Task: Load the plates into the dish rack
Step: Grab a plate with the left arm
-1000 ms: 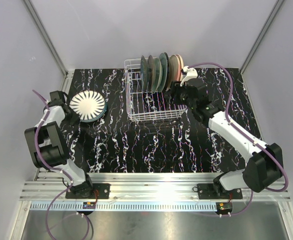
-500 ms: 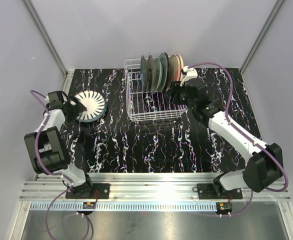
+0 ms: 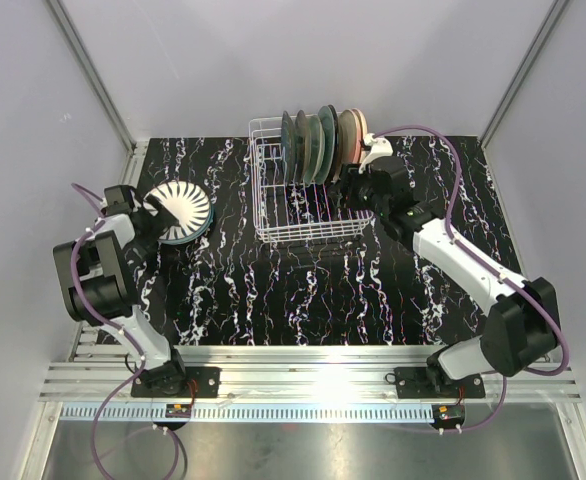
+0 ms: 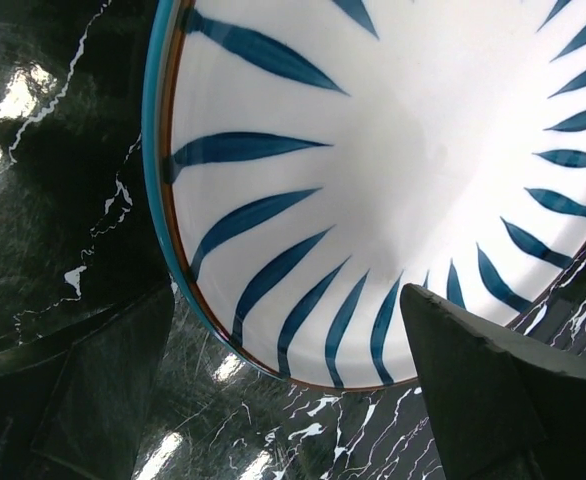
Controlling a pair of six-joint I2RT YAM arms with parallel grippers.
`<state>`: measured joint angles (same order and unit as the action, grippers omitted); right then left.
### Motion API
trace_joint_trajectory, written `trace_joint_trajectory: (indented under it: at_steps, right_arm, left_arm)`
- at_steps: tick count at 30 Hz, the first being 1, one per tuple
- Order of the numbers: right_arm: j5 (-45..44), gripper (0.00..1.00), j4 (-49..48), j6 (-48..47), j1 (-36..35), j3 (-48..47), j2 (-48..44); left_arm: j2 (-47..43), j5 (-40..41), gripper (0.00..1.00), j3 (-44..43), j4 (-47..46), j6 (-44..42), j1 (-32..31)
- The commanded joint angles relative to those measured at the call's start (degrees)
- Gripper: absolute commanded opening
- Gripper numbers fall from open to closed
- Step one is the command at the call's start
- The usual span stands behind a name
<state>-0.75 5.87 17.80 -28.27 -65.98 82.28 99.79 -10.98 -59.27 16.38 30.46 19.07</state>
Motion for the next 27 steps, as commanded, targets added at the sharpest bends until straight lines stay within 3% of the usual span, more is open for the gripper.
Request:
trace_joint_trajectory:
  at_steps: [1,4,5,8,10,15,23,27]
  right_arm:
    - [0.58,0.60,-1.39,0.04,0.59,-2.05,-0.10]
    - [2.07,0.60,-1.39,0.13,0.59,-2.05,-0.19]
    - [2.16,0.60,-1.39,0.21,0.59,-1.97,-0.28]
    - [2.07,0.60,-1.39,0.13,0.59,-1.88,-0.72]
    - [2.25,0.60,-1.47,0.21,0.59,-1.79,-0.98]
    - [2.42,0.59,-1.39,0.48,0.59,-1.61,-1.60]
    - [2.77,0.59,-1.39,0.74,0.59,-1.44,-3.00]
    - [2.78,0.60,-1.30,0.74,0.59,-1.35,-3.27]
  left_arm:
    - [0.84,-1.58,0.99,-1.73,-3.29,0.22,0.27]
    - [1.90,-1.59,0.87,-1.73,-2.15,0.22,0.27]
    - [2.08,-1.50,0.76,-1.64,-1.88,0.22,0.27]
    - [2.25,-0.36,0.65,-1.12,-0.57,0.39,0.27]
    - [1.29,1.31,0.50,0.02,0.66,1.44,0.35]
    - [-2.05,2.28,0.29,2.13,0.93,2.76,0.44]
    - [-4.25,3.42,0.00,1.70,5.41,1.97,0.35]
    - [-4.78,4.13,0.00,1.26,7.08,1.45,0.44]
